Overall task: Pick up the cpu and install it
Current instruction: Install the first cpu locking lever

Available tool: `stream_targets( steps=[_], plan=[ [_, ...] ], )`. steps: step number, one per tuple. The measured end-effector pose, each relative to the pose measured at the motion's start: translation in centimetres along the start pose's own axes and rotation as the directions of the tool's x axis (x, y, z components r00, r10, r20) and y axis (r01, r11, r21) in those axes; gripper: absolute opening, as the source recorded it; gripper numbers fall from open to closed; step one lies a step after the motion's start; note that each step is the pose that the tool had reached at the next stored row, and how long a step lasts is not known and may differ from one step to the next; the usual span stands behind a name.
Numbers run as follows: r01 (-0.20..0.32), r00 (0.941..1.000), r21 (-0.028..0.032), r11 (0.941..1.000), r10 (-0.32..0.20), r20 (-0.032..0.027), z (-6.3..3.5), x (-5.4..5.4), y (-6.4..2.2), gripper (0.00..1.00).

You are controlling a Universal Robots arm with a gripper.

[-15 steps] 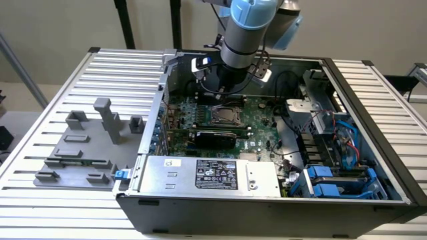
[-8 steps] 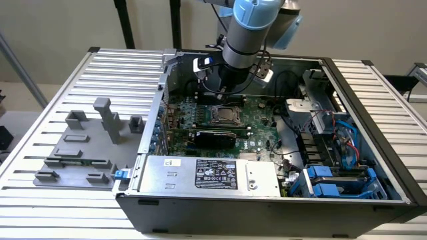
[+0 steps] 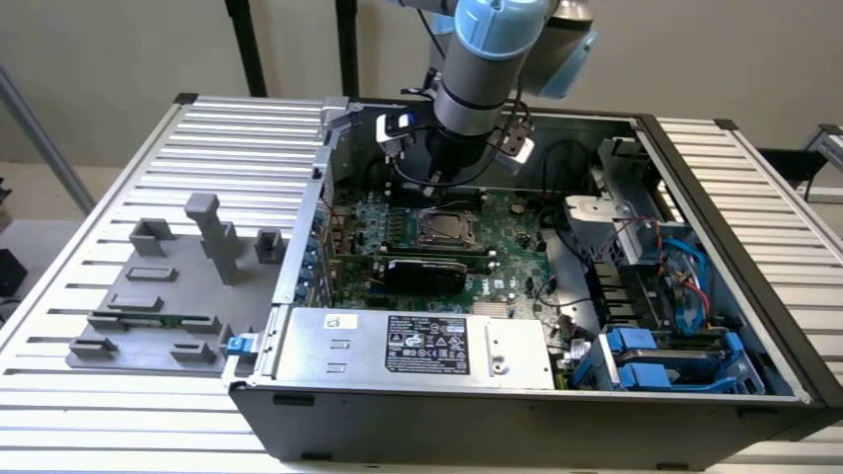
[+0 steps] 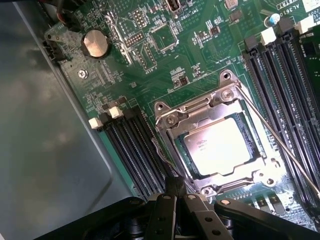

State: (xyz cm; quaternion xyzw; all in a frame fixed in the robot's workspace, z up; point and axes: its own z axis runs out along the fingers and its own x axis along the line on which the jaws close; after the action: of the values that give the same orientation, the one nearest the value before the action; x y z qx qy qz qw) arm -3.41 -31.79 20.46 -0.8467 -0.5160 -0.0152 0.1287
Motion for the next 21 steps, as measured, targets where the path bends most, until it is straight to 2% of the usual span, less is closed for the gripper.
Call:
stream_targets(
  steps=[9, 21],
  plan=[
    [-0.001, 1.0000, 0.0021, 1.0000, 0.001, 0.0010, 0.05, 0.1, 0.03, 0.11],
    [-0.001, 1.0000, 0.0030, 1.0000, 0.001, 0.0012, 0.02, 0.7, 1.15, 0.11]
  ],
)
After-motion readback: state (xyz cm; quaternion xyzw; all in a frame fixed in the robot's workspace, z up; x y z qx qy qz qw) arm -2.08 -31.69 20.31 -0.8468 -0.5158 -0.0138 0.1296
